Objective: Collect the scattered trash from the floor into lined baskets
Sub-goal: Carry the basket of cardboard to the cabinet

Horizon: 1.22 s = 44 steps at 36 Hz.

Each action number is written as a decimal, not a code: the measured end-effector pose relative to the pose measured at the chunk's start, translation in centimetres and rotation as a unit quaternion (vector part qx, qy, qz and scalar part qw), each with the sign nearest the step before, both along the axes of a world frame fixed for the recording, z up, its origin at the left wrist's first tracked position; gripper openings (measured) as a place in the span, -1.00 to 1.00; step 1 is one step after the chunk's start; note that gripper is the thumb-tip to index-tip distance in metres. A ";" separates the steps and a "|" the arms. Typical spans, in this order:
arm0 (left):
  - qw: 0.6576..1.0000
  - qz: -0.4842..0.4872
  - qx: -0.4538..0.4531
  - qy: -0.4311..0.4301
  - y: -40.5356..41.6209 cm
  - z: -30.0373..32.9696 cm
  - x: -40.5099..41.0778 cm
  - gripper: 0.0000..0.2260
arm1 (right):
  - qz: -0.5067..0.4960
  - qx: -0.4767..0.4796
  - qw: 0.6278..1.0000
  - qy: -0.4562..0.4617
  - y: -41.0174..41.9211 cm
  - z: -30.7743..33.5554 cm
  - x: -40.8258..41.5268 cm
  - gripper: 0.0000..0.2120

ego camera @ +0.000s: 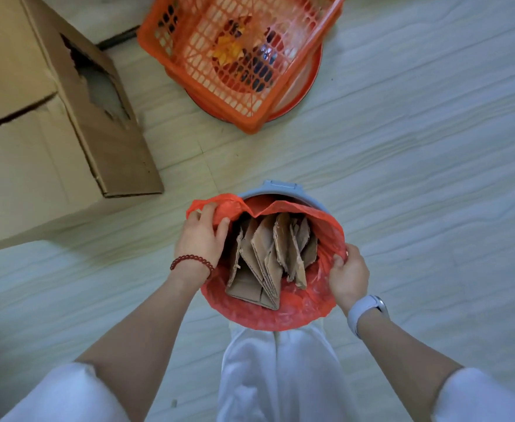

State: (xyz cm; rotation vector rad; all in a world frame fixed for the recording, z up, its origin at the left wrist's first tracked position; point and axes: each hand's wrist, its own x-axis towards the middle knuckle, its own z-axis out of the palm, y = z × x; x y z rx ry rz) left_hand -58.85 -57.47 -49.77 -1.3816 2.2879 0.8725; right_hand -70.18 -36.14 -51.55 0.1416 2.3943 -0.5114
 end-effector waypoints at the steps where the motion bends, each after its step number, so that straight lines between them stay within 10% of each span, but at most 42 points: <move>1: 1.000 -0.004 -0.001 -0.002 0.3 1.0 0.2 -0.65 | 0.008 -0.009 1.000 0.004 0.5 0.8 -0.1 -0.71; 14: 0.994 -0.104 -0.036 0.028 5.6 19.5 -1.3 -0.71 | 0.038 -0.063 0.991 0.109 8.2 19.7 0.9 -0.51; 25: 0.931 -0.357 -0.040 0.055 18.0 31.8 -2.7 -0.69 | -0.171 -0.015 0.967 0.188 22.3 30.6 12.3 -0.48; 34: 0.817 -0.571 -0.016 0.079 39.0 36.7 1.0 -0.70 | -0.393 0.025 0.896 0.207 38.3 34.2 27.9 -0.48; 44: 0.543 -0.838 -0.039 0.047 64.5 37.0 12.8 -0.51 | -0.586 0.100 0.792 0.142 54.3 36.9 47.9 -0.47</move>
